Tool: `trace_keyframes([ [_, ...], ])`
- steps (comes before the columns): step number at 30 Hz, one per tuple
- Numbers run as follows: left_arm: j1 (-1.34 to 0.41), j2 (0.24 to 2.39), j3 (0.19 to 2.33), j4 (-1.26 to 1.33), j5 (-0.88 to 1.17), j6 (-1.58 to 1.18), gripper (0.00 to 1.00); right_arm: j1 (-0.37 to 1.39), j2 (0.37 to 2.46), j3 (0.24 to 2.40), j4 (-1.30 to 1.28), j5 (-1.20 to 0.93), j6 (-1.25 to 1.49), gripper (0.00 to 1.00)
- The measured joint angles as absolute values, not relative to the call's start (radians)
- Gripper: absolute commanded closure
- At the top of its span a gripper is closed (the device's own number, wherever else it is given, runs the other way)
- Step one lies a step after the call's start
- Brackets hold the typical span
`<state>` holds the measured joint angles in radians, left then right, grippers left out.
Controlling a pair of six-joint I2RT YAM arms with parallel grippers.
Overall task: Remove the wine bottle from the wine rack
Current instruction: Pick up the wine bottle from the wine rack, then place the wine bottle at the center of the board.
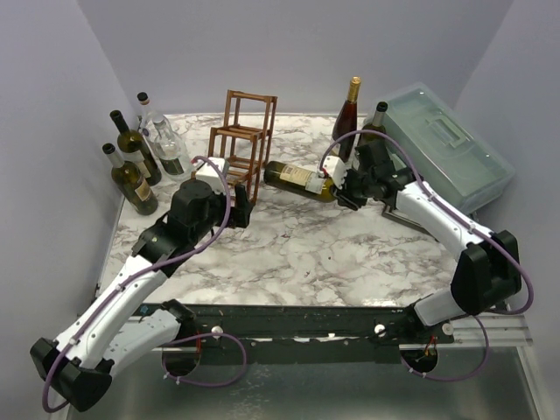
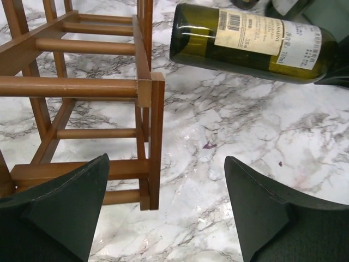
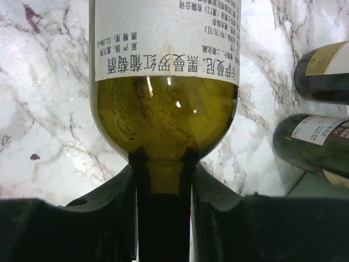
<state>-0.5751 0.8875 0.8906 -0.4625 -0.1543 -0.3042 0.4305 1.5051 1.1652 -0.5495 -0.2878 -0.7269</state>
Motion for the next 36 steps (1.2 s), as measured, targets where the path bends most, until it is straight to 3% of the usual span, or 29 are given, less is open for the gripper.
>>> trace_keyframes([
  [8,-0.575,0.673,0.865,-0.498,-0.007,-0.274,0.09,0.430,1.427,1.165,-0.685,-0.308,-0.806,1.00],
  [12,-0.575,0.579,0.839,-0.489,0.086,-0.260,0.01,0.430,1.399,1.160,-0.744,-0.311,-0.837,1.00],
  [26,-0.579,0.410,0.616,-0.172,0.448,-0.268,0.07,0.430,1.273,1.150,-0.925,-0.328,-0.920,1.00],
  [31,-0.689,0.428,0.599,-0.101,0.463,-0.188,0.06,0.430,1.262,1.150,-0.968,-0.339,-0.929,1.00],
  [36,-0.886,0.530,0.599,-0.068,0.347,-0.038,0.04,0.430,1.256,1.148,-0.993,-0.356,-0.929,1.00],
])
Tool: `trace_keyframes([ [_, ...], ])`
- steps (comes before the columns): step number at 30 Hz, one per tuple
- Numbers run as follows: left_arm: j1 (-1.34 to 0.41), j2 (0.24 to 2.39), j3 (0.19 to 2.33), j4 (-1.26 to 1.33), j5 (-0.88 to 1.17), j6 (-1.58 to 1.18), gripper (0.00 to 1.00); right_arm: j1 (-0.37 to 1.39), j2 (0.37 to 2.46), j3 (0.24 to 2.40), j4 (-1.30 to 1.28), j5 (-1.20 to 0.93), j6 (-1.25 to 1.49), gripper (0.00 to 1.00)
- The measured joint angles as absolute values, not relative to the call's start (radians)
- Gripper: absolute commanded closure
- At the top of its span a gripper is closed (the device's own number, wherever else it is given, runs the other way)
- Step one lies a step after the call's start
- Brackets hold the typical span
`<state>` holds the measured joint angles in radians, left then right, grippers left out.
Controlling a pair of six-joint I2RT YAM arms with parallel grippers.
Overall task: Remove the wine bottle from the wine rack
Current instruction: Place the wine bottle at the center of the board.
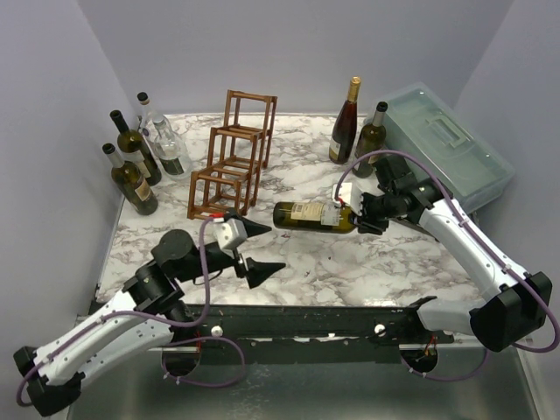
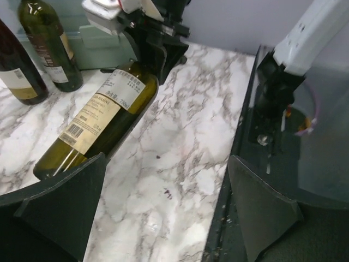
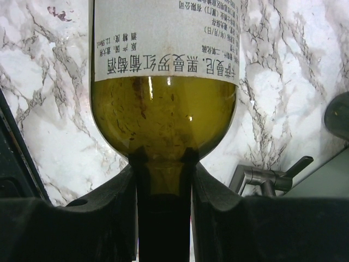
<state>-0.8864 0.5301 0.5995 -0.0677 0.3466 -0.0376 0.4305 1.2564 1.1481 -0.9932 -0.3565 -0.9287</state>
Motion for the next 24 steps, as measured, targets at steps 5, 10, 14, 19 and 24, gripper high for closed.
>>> trace_keyframes([
  [5,-1.089,0.638,0.573,-0.019,0.161,0.172,0.03,0.430,1.254,1.137,-0.998,-0.379,-0.923,1.00],
  [10,-1.191,0.722,0.502,0.079,0.031,0.356,0.01,0.430,1.254,1.131,-1.007,-0.405,-0.907,1.00],
  [14,-1.205,0.798,0.471,0.157,-0.030,0.450,0.01,0.430,1.254,1.130,-1.019,-0.428,-0.891,1.00],
  [19,-1.206,0.916,0.467,0.276,-0.094,0.547,0.01,0.430,1.259,1.130,-1.041,-0.450,-0.888,1.00],
  [24,-1.205,1.022,0.468,0.395,-0.130,0.634,0.01,0.430,1.266,1.130,-1.050,-0.465,-0.887,1.00],
])
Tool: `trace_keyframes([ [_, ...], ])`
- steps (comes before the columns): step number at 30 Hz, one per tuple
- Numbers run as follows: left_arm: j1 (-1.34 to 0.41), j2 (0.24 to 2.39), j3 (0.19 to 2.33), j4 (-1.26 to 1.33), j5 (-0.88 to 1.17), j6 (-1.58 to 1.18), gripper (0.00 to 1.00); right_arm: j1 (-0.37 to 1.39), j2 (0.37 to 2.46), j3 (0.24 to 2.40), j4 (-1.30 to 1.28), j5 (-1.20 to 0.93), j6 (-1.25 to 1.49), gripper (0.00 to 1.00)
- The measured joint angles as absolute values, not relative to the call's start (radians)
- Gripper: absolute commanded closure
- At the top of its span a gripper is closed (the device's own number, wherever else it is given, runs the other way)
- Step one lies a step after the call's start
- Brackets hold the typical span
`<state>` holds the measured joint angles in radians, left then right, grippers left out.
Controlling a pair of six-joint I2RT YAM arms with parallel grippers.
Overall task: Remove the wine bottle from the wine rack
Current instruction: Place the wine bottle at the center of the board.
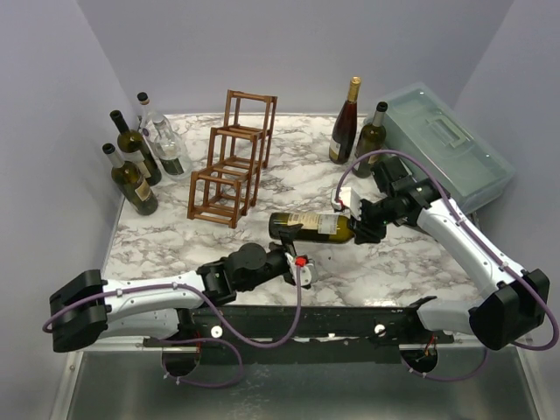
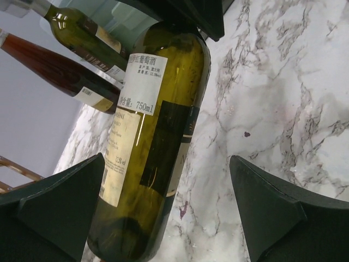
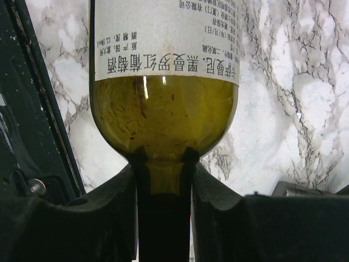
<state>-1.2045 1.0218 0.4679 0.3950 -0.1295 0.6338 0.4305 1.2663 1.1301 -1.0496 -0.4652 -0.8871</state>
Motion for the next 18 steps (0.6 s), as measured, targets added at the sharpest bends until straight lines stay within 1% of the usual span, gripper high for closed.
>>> trace_keyframes([
  [8,-1.162,1.211,0.529,0.471,-0.131,0.702,0.01,0.430,1.281,1.130,-1.070,-0.488,-0.883,1.00],
  [18,-1.147,1.360,0.609,0.516,-0.142,0.743,0.01,0.430,1.304,1.132,-1.097,-0.496,-0.879,1.00],
])
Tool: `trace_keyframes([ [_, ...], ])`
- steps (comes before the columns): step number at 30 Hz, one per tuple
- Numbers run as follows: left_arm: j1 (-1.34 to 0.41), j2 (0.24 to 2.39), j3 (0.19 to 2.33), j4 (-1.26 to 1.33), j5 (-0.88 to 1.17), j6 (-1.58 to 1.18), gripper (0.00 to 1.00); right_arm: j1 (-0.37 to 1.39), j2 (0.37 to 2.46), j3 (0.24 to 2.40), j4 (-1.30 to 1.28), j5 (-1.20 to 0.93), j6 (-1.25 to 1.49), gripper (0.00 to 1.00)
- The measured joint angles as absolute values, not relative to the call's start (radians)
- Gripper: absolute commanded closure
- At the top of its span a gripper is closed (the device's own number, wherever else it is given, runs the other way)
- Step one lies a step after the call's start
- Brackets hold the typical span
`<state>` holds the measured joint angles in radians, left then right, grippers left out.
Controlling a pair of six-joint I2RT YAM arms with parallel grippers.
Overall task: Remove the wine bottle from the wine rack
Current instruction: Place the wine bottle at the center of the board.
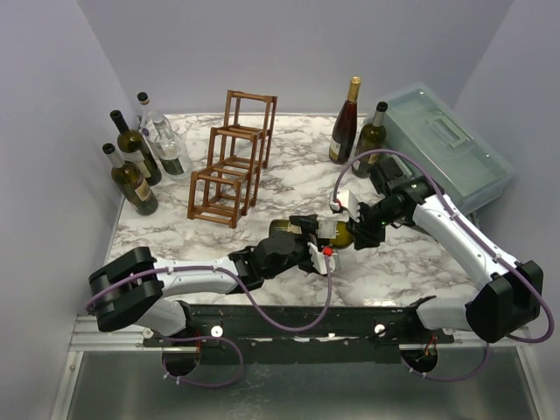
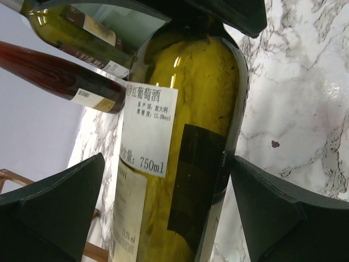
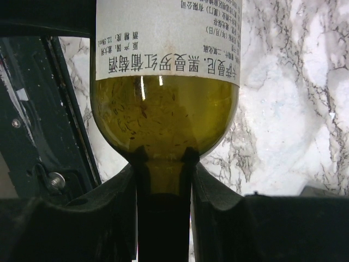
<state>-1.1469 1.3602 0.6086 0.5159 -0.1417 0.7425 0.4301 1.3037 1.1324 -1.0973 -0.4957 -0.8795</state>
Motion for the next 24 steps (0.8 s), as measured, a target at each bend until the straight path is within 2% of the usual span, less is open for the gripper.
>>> trace_keyframes([
  [6,-1.145,1.423,0.617,0.527,-0.152,0.750,0.03,0.430,1.330,1.138,-1.116,-0.509,-0.879,1.00],
  [10,-1.145,1.446,0.625,0.530,-0.159,0.751,0.07,0.430,1.332,1.143,-1.125,-0.519,-0.879,1.00],
  [13,-1.145,1.458,0.634,0.537,-0.167,0.755,0.15,0.430,1.334,1.147,-1.129,-0.527,-0.879,1.00],
  [16,-1.145,1.470,0.643,0.537,-0.171,0.758,0.34,0.430,1.340,1.155,-1.132,-0.527,-0.878,1.00],
  [17,-1.145,1.475,0.647,0.537,-0.175,0.760,0.37,0.430,1.342,1.156,-1.132,-0.525,-0.878,1.00],
  [19,-1.145,1.482,0.648,0.532,-0.179,0.772,0.52,0.430,1.348,1.158,-1.137,-0.518,-0.876,1.00],
  [22,-1.145,1.486,0.649,0.532,-0.180,0.766,0.95,0.430,1.357,1.159,-1.141,-0.519,-0.874,0.97],
  [23,-1.145,1.486,0.649,0.531,-0.181,0.765,1.00,0.430,1.357,1.159,-1.140,-0.519,-0.872,0.93],
  [24,-1.145,1.486,0.649,0.531,-0.181,0.763,1.00,0.430,1.359,1.159,-1.139,-0.519,-0.871,0.86],
])
